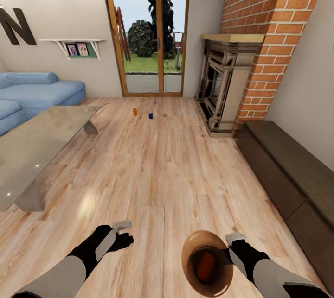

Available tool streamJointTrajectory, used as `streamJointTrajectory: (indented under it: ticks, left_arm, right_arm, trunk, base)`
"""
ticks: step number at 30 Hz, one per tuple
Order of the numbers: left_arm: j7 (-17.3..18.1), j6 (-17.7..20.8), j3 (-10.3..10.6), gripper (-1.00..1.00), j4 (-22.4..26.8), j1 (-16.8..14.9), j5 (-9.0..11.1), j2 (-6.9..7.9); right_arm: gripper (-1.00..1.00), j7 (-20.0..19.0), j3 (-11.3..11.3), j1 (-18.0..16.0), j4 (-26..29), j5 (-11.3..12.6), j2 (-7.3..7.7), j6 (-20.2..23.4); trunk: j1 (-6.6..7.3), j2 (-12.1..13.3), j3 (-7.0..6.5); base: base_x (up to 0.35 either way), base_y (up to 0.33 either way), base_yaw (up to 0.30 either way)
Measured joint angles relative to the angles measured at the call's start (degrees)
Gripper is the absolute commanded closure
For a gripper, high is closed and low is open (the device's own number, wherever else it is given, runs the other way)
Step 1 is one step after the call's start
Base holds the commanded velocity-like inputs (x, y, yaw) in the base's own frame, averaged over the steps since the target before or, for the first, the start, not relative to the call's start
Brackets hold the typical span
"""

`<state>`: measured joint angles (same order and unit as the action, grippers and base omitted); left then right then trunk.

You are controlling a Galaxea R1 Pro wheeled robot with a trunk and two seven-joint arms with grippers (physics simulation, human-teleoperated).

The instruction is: Put the three can of soda from the living room inside the tash can in the kitchen.

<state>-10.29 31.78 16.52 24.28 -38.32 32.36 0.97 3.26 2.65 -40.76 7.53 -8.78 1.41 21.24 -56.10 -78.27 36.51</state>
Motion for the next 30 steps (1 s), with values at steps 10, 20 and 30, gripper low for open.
streamJointTrajectory:
  ticks: [10, 20, 30]
  left_arm:
    - [0.00, -0.05, -0.01, -1.00, -0.01, 0.00, -0.01, 0.00]
    - [-0.04, 0.01, 0.00, -1.00, -0.38, 0.00, 0.15, 0.07]
    - [0.00, -4.23, 0.07, -1.00, -6.56, 0.00, -0.01, 0.12]
  right_arm:
    - [1.00, 0.00, 0.00, -0.01, 0.02, -0.07, 0.03, 0.05]
    - [1.00, -0.01, 0.48, -0.01, 0.18, -0.02, 0.66, 0.21]
    - [1.00, 0.06, -0.02, -0.01, 0.22, -0.11, 0.34, 0.54]
  trunk:
    - [0.00, 0.00, 0.19]
    - [0.00, 0.00, 0.60]
    - [0.00, 0.00, 0.79]
  base:
    - [0.301, 0.193, -0.242]
    - [0.290, 0.201, -0.224]
    - [0.228, 0.226, -0.071]
